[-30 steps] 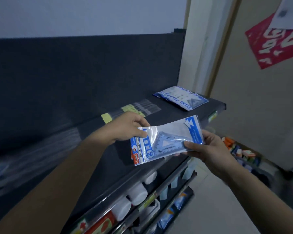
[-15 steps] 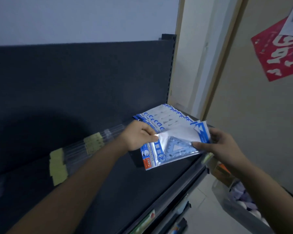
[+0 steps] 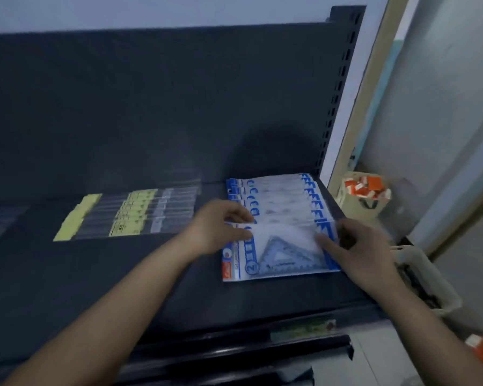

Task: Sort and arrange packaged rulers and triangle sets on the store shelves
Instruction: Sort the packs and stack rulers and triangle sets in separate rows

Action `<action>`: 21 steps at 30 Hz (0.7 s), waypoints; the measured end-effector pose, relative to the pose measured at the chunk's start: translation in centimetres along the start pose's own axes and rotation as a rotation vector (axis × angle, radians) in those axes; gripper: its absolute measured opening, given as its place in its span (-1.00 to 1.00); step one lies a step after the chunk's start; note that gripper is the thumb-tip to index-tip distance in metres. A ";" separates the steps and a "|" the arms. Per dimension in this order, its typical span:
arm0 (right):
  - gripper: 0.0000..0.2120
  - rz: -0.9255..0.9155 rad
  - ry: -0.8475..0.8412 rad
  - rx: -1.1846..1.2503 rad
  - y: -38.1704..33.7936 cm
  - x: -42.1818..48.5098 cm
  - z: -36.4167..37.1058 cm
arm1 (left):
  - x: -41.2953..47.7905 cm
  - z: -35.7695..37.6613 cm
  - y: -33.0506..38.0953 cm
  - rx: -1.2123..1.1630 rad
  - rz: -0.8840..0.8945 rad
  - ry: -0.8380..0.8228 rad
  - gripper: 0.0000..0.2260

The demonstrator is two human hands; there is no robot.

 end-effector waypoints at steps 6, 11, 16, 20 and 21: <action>-0.77 -0.005 -0.023 0.037 1.0 -0.3 0.2 | -2.3 1.7 0.0 0.238 0.149 0.217 -0.80; -0.79 0.037 -0.011 0.126 1.6 -0.8 0.2 | -4.0 3.3 -0.2 0.458 0.197 0.213 -0.60; -0.82 0.040 -0.027 0.078 1.4 -0.8 0.3 | -5.1 4.5 -1.0 0.445 0.167 0.277 -0.53; -0.79 0.028 -0.030 0.096 1.4 -0.8 0.5 | -5.6 5.3 -1.6 0.496 0.069 0.147 -0.30; -0.75 0.026 -0.030 0.103 1.4 -0.9 0.6 | -5.7 5.4 -1.7 0.518 0.051 0.117 -0.29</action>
Point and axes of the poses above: each hand's wrist, its own x-axis towards the middle knuckle, its own z-axis out of the palm, y = z × x, the point moved 3 cm from there along x, towards the middle knuckle, and after that the axes turned 7 degrees about -x, right-handed, at the moved point
